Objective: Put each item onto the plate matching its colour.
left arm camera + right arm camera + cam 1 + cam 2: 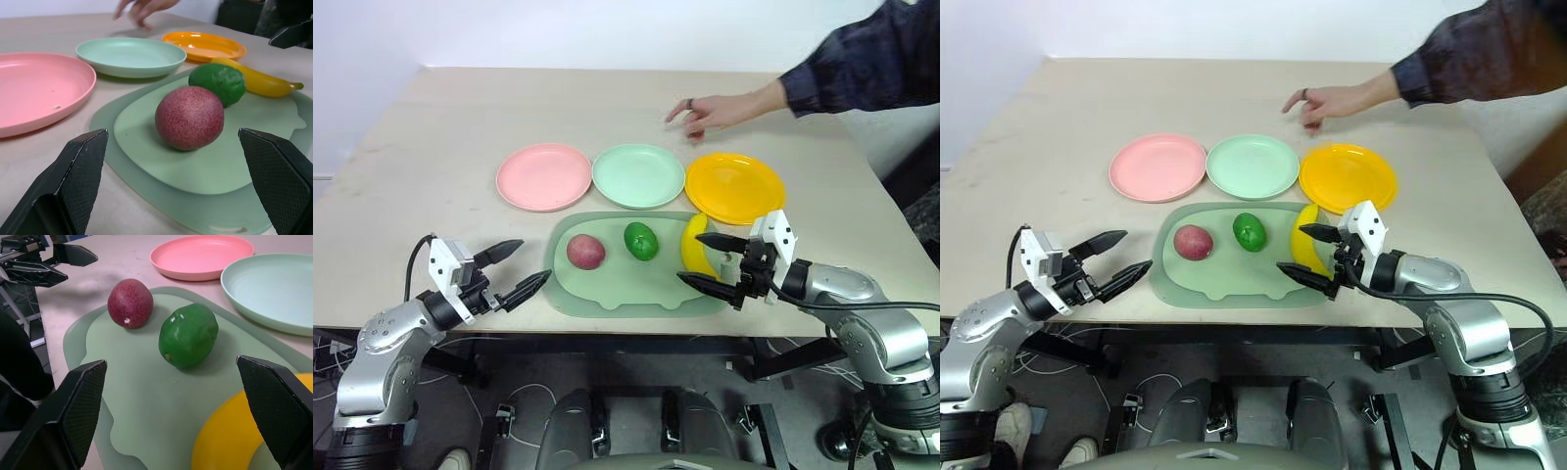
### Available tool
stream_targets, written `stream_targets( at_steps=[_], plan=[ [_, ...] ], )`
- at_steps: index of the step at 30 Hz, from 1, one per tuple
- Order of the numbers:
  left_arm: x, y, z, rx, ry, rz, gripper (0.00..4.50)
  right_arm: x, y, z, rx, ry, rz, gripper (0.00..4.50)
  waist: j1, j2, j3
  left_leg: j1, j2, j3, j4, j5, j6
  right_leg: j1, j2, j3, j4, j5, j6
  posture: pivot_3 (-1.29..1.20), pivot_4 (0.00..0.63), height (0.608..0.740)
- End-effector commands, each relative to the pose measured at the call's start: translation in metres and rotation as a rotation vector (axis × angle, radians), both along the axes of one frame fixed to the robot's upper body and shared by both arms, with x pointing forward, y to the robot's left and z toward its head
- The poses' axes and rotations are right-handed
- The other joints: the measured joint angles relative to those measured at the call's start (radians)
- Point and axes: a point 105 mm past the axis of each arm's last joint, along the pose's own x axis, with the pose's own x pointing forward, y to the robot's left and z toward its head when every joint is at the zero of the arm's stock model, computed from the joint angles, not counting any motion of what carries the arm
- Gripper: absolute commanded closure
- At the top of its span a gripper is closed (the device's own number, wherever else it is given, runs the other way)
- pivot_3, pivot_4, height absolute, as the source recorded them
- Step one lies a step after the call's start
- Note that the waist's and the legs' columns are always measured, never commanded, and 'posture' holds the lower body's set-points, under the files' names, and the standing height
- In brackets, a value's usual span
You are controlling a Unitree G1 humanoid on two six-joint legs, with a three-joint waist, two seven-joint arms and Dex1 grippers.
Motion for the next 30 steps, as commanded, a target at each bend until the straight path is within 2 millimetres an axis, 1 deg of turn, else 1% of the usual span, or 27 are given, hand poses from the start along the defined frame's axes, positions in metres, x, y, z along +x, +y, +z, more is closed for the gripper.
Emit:
stream_targets(
  at_steps=[1, 8, 12, 16, 18, 20, 23, 25, 27, 30],
  plan=[
    [-0.002, 0.0, 0.012, 0.009, -0.046, -0.005, 0.02, -0.003, 0.001, 0.011, 0.004, -0.047, 0.01, 0.0, 0.0, 0.0, 0.0, 0.0, 0.0, 0.0, 0.0, 0.0, 0.0, 0.0, 0.0, 0.0, 0.0, 0.0, 0.0, 0.0, 0.15, 0.695],
    [-0.003, -0.005, 0.009, 0.0, -0.041, -0.018, 0.02, -0.002, 0.0, 0.012, 0.017, -0.02, -0.028, 0.0, 0.0, 0.0, 0.0, 0.0, 0.0, 0.0, 0.0, 0.0, 0.0, 0.0, 0.0, 0.0, 0.0, 0.0, 0.0, 0.0, 0.15, 0.695],
    [-0.002, -0.011, 0.008, 0.0, -0.037, -0.043, 0.02, 0.005, -0.005, 0.012, -0.006, 0.045, -0.112, 0.0, 0.0, 0.0, 0.0, 0.0, 0.0, 0.0, 0.0, 0.0, 0.0, 0.0, 0.0, 0.0, 0.0, 0.0, 0.0, 0.0, 0.15, 0.695],
    [0.002, -0.016, 0.006, -0.002, -0.037, -0.071, 0.02, 0.011, -0.002, 0.008, -0.042, 0.154, -0.173, 0.0, -0.001, 0.0, 0.0, 0.0, 0.0, 0.0, 0.0, 0.0, 0.0, 0.0, 0.0, 0.0, 0.0, 0.0, -0.001, 0.0, 0.15, 0.695],
    [0.004, -0.023, 0.007, -0.01, -0.041, -0.078, 0.02, 0.013, -0.006, 0.007, -0.057, 0.186, -0.206, 0.0, 0.001, 0.0, 0.0, 0.0, 0.0, 0.0, 0.0, 0.0, 0.0, 0.0, 0.0, 0.0, 0.0, 0.0, -0.001, 0.0, 0.15, 0.695],
    [0.004, -0.026, 0.008, -0.011, -0.04, -0.097, 0.02, 0.017, -0.005, 0.006, -0.067, 0.21, -0.234, 0.0, 0.0, 0.0, 0.0, -0.001, 0.0, 0.0, 0.0, 0.0, 0.0, 0.0, 0.0, 0.0, -0.001, 0.0, -0.001, 0.0, 0.15, 0.695],
    [0.007, -0.026, 0.008, -0.008, -0.04, -0.11, 0.02, 0.024, -0.002, 0.002, -0.096, 0.243, -0.274, 0.0, -0.001, 0.0, 0.0, -0.001, 0.0, 0.0, 0.0, 0.0, 0.0, -0.001, 0.0, 0.0, -0.001, 0.001, -0.001, 0.0, 0.15, 0.695],
    [0.007, -0.024, 0.009, -0.007, -0.04, -0.115, 0.02, 0.032, -0.002, -0.001, -0.139, 0.248, -0.337, 0.0, -0.003, 0.0, 0.0, -0.001, 0.0, 0.0, 0.0, 0.0, 0.0, -0.001, 0.001, 0.0, -0.001, 0.001, -0.001, 0.0, 0.15, 0.695],
    [0.006, -0.026, 0.011, -0.007, -0.043, -0.121, 0.02, 0.039, -0.003, -0.001, -0.151, 0.253, -0.387, 0.0, -0.004, 0.0, 0.0, -0.001, 0.001, 0.001, 0.0, 0.0, -0.001, -0.001, 0.001, 0.0, -0.001, 0.001, -0.001, 0.0, 0.15, 0.695],
    [0.006, -0.027, 0.01, -0.007, -0.044, -0.123, 0.02, 0.043, 0.0, -0.002, -0.164, 0.272, -0.403, 0.0, -0.002, 0.001, 0.0, -0.002, 0.0, 0.001, 0.0, 0.0, -0.001, -0.002, 0.001, 0.0, -0.001, 0.001, -0.001, 0.0, 0.15, 0.695]
  ],
)
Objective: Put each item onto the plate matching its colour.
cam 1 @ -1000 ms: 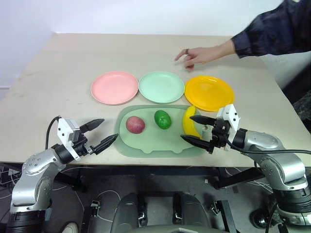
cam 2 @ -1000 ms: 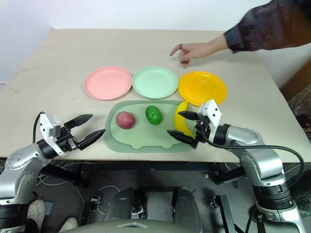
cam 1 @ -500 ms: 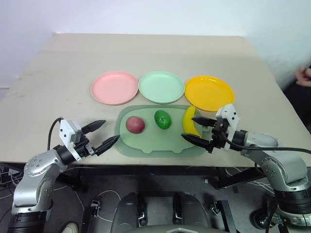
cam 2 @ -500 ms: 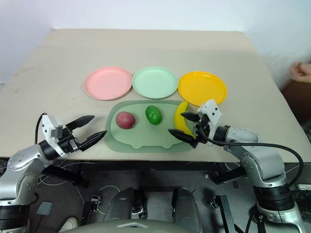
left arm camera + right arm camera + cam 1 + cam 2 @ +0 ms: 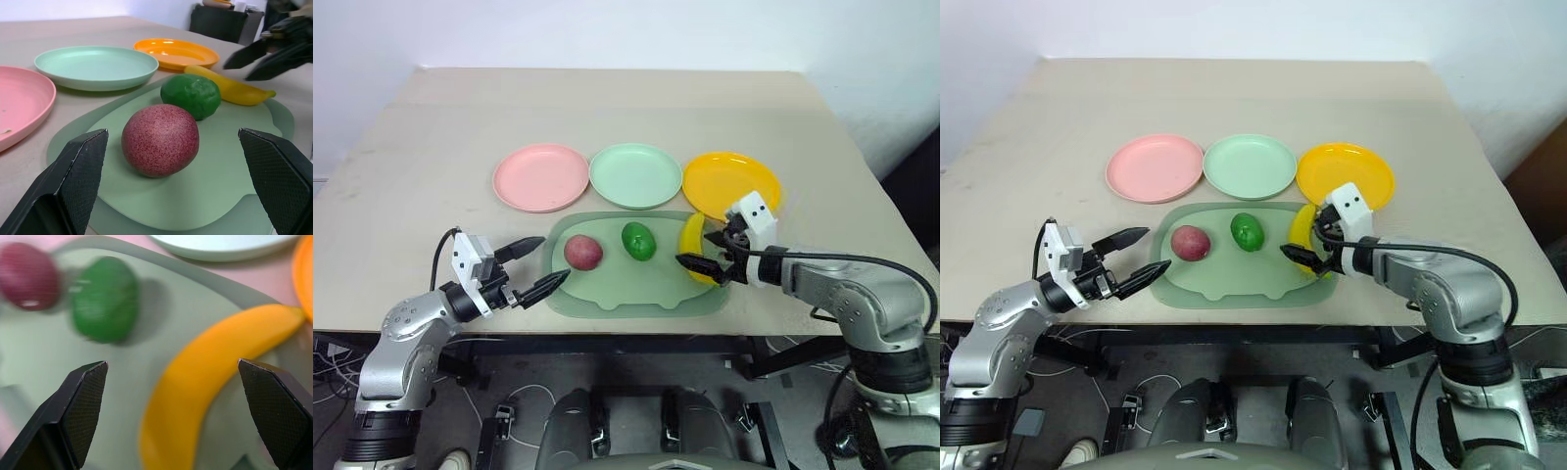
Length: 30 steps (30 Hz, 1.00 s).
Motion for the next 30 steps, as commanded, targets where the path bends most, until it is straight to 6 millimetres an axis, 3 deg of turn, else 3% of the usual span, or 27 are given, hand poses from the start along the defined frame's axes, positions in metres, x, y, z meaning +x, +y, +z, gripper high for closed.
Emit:
stream_targets(
  at_steps=[1, 5, 8, 11, 15, 20, 22, 26, 30],
  plan=[
    [-0.001, -0.003, 0.007, 0.009, -0.031, -0.009, 0.02, 0.004, 0.003, 0.005, -0.018, -0.003, -0.015, 0.0, 0.002, 0.0, 0.0, 0.0, 0.0, 0.0, 0.0, 0.0, 0.0, 0.0, 0.0, 0.0, 0.0, 0.0, 0.0, 0.0, 0.15, 0.695],
    [-0.001, -0.003, 0.008, 0.007, -0.031, -0.009, 0.02, 0.013, 0.003, -0.011, -0.095, 0.057, -0.063, 0.0, -0.002, 0.0, 0.0, -0.001, 0.0, 0.0, 0.0, 0.0, 0.0, 0.0, 0.0, 0.0, 0.0, 0.0, 0.0, 0.0, 0.15, 0.695],
    [-0.001, -0.001, 0.008, 0.007, -0.031, -0.004, 0.0, 0.018, -0.003, -0.017, -0.123, 0.094, -0.108, 0.56, -0.002, 0.0, 0.0, -0.001, 0.0, 0.001, 0.0, 0.0, 0.0, 0.0, 0.0, 0.0, 0.0, 0.0, 0.0, 0.0, 0.15, 0.695],
    [0.0, -0.001, 0.007, 0.008, -0.032, -0.002, 0.0, 0.017, -0.006, -0.019, -0.136, 0.139, -0.108, 1.57, -0.001, 0.0, 0.0, -0.001, 0.0, 0.001, 0.0, 0.0, 0.0, 0.0, 0.0, 0.0, 0.0, 0.0, 0.0, 0.0, 0.15, 0.695],
    [0.001, 0.0, 0.008, 0.007, -0.034, 0.001, 0.0, 0.01, -0.004, -0.007, -0.099, 0.142, -0.078, 2.79, 0.0, 0.0, 0.0, -0.001, 0.0, 0.001, 0.0, 0.0, 0.0, 0.0, 0.0, 0.0, 0.0, 0.0, 0.0, 0.0, 0.15, 0.695],
    [0.001, 0.001, 0.006, 0.008, -0.031, -0.002, 0.0, -0.006, -0.002, 0.025, 0.002, 0.12, 0.02, 2.79, 0.0, 0.0, 0.0, -0.003, 0.0, 0.001, 0.0, 0.0, 0.0, 0.0, 0.0, 0.0, 0.001, 0.0, 0.0, 0.0, 0.15, 0.695],
    [0.002, 0.0, 0.006, 0.006, -0.031, -0.003, 0.0, -0.003, -0.004, 0.044, 0.043, 0.061, 0.025, 2.79, -0.001, 0.0, 0.0, -0.003, 0.0, 0.001, 0.0, 0.0, 0.0, 0.0, 0.0, 0.0, 0.001, 0.0, 0.001, 0.0, 0.15, 0.695],
    [0.003, -0.001, 0.005, 0.006, -0.031, -0.006, 0.0, 0.016, -0.008, 0.065, 0.091, -0.008, -0.032, 2.79, -0.003, 0.0, 0.0, -0.003, 0.0, 0.001, 0.0, 0.0, 0.0, 0.0, 0.001, 0.0, 0.001, 0.001, 0.0, 0.0, 0.15, 0.695],
    [0.004, -0.003, 0.005, 0.0, -0.037, -0.005, 0.0, 0.055, -0.018, 0.054, -0.009, -0.055, -0.124, 2.79, -0.005, 0.0, 0.0, -0.003, 0.0, 0.002, 0.0, 0.0, 0.0, -0.001, 0.001, 0.0, 0.001, 0.001, 0.001, 0.0, 0.15, 0.695]
  ],
)
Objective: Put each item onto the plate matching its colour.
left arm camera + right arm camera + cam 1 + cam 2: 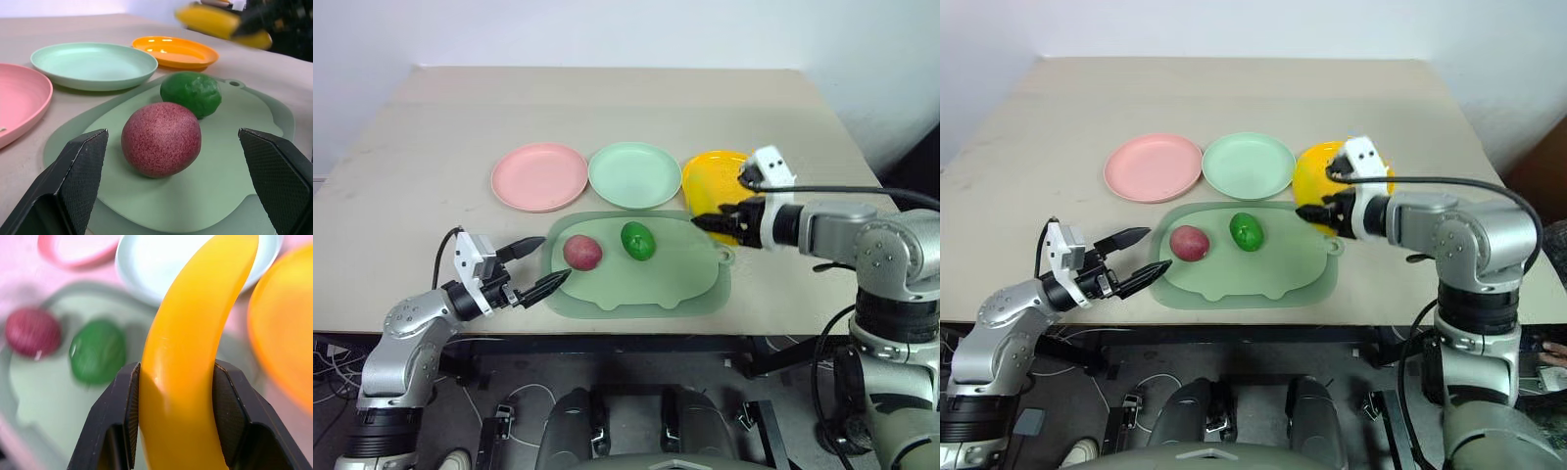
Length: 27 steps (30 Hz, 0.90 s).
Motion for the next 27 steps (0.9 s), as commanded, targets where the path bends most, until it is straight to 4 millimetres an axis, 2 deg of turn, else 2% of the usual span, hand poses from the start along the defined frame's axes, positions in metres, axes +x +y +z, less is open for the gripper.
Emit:
stream_targets(
  at_steps=[1, 7, 13, 17, 18, 19, 22, 25, 27],
  plan=[
    [0.0, -0.003, 0.007, 0.002, -0.045, -0.005, 0.0, 0.035, -0.008, -0.009, -0.069, -0.043, -0.08, 2.79, -0.001, 0.0, 0.0, 0.0, 0.0, 0.001, 0.0, 0.0, 0.0, 0.001, 0.0, 0.0, 0.0, 0.0, 0.0, 0.0, 0.15, 0.695],
    [-0.003, -0.002, 0.01, 0.0, -0.06, 0.016, 0.0, 0.082, -0.015, -0.026, -0.092, -0.082, -0.154, 2.79, -0.01, 0.001, 0.001, -0.002, -0.002, 0.004, 0.0, 0.002, 0.001, -0.001, 0.001, 0.001, 0.003, 0.002, 0.004, 0.0, 0.15, 0.695],
    [-0.008, 0.006, 0.01, 0.008, -0.062, 0.054, 0.0, 0.098, -0.015, -0.022, -0.089, -0.089, -0.133, 2.79, -0.025, 0.001, 0.001, -0.005, -0.002, 0.005, 0.001, 0.003, 0.001, -0.005, 0.001, 0.001, 0.007, 0.002, 0.005, 0.0, 0.15, 0.695],
    [-0.012, 0.007, 0.01, 0.009, -0.061, 0.068, 0.0, 0.104, -0.023, -0.028, -0.121, -0.056, -0.17, 2.79, -0.028, 0.002, 0.001, -0.006, -0.001, 0.005, 0.001, 0.004, 0.0, -0.008, 0.001, 0.002, 0.009, 0.002, 0.005, 0.0, 0.15, 0.695],
    [-0.013, 0.006, 0.01, 0.008, -0.061, 0.069, 0.0, 0.105, -0.024, -0.03, -0.127, -0.049, -0.178, 2.23, -0.028, 0.002, 0.001, -0.006, -0.001, 0.005, 0.001, 0.004, 0.0, -0.008, 0.001, 0.002, 0.009, 0.002, 0.005, 0.0, 0.15, 0.695],
    [-0.013, 0.006, 0.01, 0.007, -0.06, 0.07, 0.0, 0.105, -0.024, -0.031, -0.131, -0.046, -0.176, 2.05, -0.029, 0.002, 0.001, -0.006, -0.001, 0.006, 0.001, 0.004, 0.0, -0.008, 0.001, 0.002, 0.009, 0.002, 0.005, 0.0, 0.15, 0.695],
    [-0.014, 0.007, 0.009, 0.009, -0.059, 0.073, 0.0, 0.106, -0.022, -0.028, -0.121, -0.053, -0.169, 1.08, -0.027, 0.002, 0.001, -0.006, -0.001, 0.006, 0.001, 0.004, 0.0, -0.008, 0.001, 0.002, 0.01, 0.002, 0.005, 0.0, 0.15, 0.695],
    [-0.014, 0.008, 0.009, 0.01, -0.058, 0.075, 0.0, 0.103, -0.021, -0.014, -0.1, -0.108, -0.136, 0.06, -0.026, 0.002, 0.001, -0.006, -0.001, 0.005, 0.002, 0.004, 0.0, -0.008, 0.001, 0.002, 0.01, 0.002, 0.005, 0.0, 0.15, 0.695],
    [-0.014, 0.009, 0.01, 0.012, -0.058, 0.077, 0.0, 0.096, -0.018, 0.0, -0.055, -0.156, -0.09, 0.02, -0.025, 0.003, 0.002, -0.007, -0.001, 0.005, 0.002, 0.004, 0.0, -0.009, 0.001, 0.003, 0.01, 0.002, 0.005, 0.0, 0.15, 0.695]
  ],
)
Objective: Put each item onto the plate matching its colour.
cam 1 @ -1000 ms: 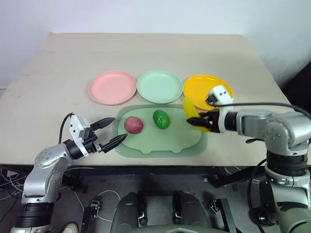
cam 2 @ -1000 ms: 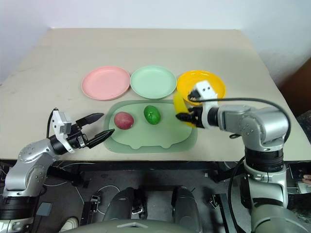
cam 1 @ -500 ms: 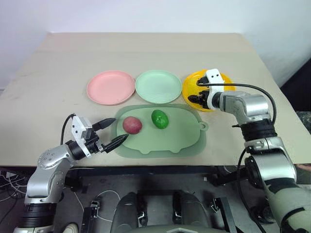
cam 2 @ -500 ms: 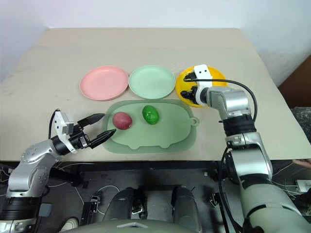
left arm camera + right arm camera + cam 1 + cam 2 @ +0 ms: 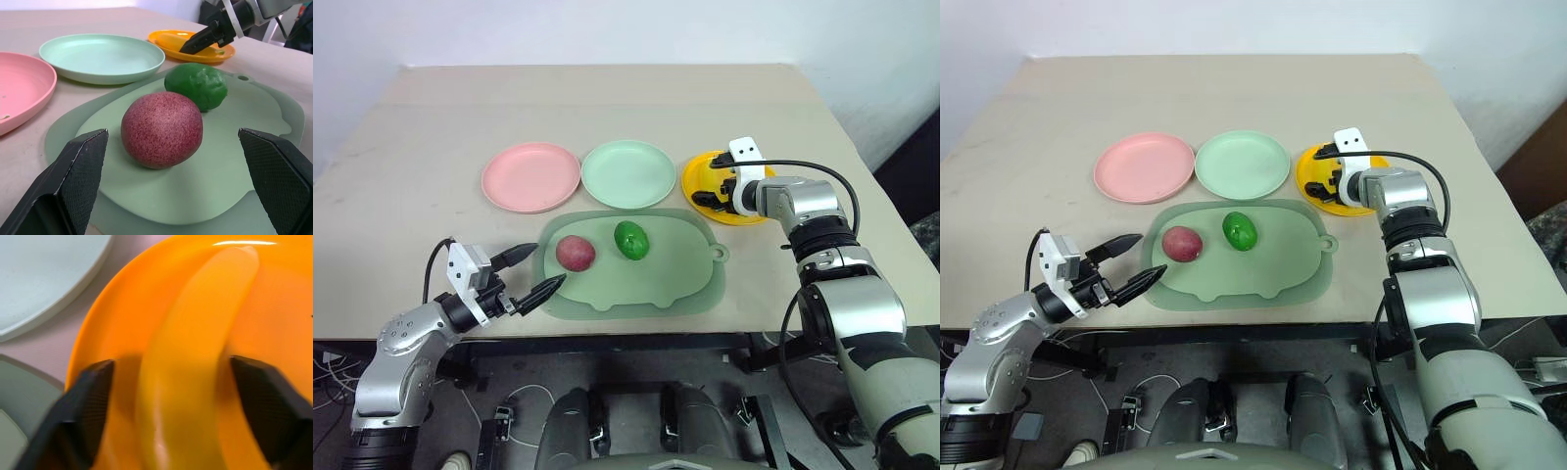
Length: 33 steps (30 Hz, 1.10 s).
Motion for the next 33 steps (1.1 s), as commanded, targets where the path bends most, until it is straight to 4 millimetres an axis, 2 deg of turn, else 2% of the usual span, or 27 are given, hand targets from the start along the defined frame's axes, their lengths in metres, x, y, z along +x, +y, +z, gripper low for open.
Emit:
stream_targets(
  at_steps=[1, 3, 6, 11, 14, 19, 23, 29, 33],
  plan=[
    [-0.001, 0.003, 0.013, 0.011, -0.057, 0.002, 0.0, -0.01, 0.007, 0.05, 0.084, -0.157, 0.094, 0.02, 0.002, 0.0, 0.0, 0.0, 0.0, -0.001, 0.0, 0.0, 0.0, 0.0, 0.0, 0.0, 0.0, 0.0, 0.0, 0.0, 0.15, 0.695],
    [-0.001, 0.003, 0.014, 0.012, -0.057, 0.001, 0.0, -0.026, 0.013, 0.057, 0.115, -0.174, 0.146, 0.02, 0.003, 0.0, 0.0, 0.0, 0.001, -0.001, 0.0, 0.0, 0.0, 0.0, 0.0, 0.0, 0.0, 0.0, 0.0, 0.0, 0.15, 0.695],
    [0.0, 0.004, 0.015, 0.013, -0.057, -0.001, 0.0, -0.055, 0.027, 0.057, 0.141, -0.161, 0.215, 0.02, 0.004, 0.0, 0.0, 0.0, 0.001, -0.003, 0.0, 0.0, 0.0, 0.0, 0.0, 0.0, 0.0, 0.0, 0.0, 0.0, 0.15, 0.695],
    [0.002, 0.003, 0.014, 0.013, -0.052, -0.011, 0.0, -0.093, 0.059, 0.043, 0.212, -0.111, 0.288, 0.02, 0.0, 0.0, 0.0, 0.0, 0.002, -0.003, 0.001, 0.0, 0.0, 0.0, 0.0, 0.0, 0.0, 0.0, 0.0, 0.0, 0.15, 0.695],
    [0.004, 0.002, 0.014, 0.011, -0.05, -0.019, 0.0, -0.101, 0.074, 0.033, 0.255, -0.057, 0.288, 0.02, 0.002, 0.0, 0.0, 0.0, 0.001, -0.003, 0.001, 0.0, -0.001, 0.0, 0.0, 0.0, 0.001, 0.0, -0.001, 0.0, 0.15, 0.695],
    [0.007, 0.001, 0.015, 0.01, -0.051, -0.027, 0.0, -0.107, 0.102, 0.029, 0.349, 0.027, 0.286, 0.02, 0.003, 0.0, -0.001, 0.0, 0.001, -0.003, 0.001, -0.001, -0.001, 0.001, 0.0, 0.0, 0.0, 0.0, -0.001, 0.0, 0.15, 0.695],
    [0.008, -0.001, 0.015, 0.011, -0.052, -0.032, 0.0, -0.108, 0.117, 0.019, 0.36, 0.097, 0.274, 0.02, 0.003, 0.0, -0.001, 0.0, 0.0, -0.002, 0.001, -0.001, -0.002, 0.0, 0.0, 0.0, 0.001, 0.0, -0.001, 0.0, 0.15, 0.695],
    [0.007, -0.001, 0.015, 0.017, -0.053, -0.033, 0.0, -0.106, 0.126, -0.003, 0.315, 0.15, 0.278, 0.02, 0.001, -0.001, -0.001, 0.0, 0.0, -0.001, 0.001, -0.001, -0.003, 0.0, 0.001, 0.0, 0.001, 0.0, -0.001, 0.0, 0.15, 0.695],
    [0.006, 0.001, 0.016, 0.02, -0.055, -0.025, 0.0, -0.104, 0.127, -0.005, 0.31, 0.164, 0.283, 0.02, 0.001, -0.001, -0.001, -0.001, 0.0, 0.0, 0.001, -0.001, -0.003, 0.0, 0.001, 0.0, 0.001, 0.0, -0.001, 0.0, 0.15, 0.695]
  ],
)
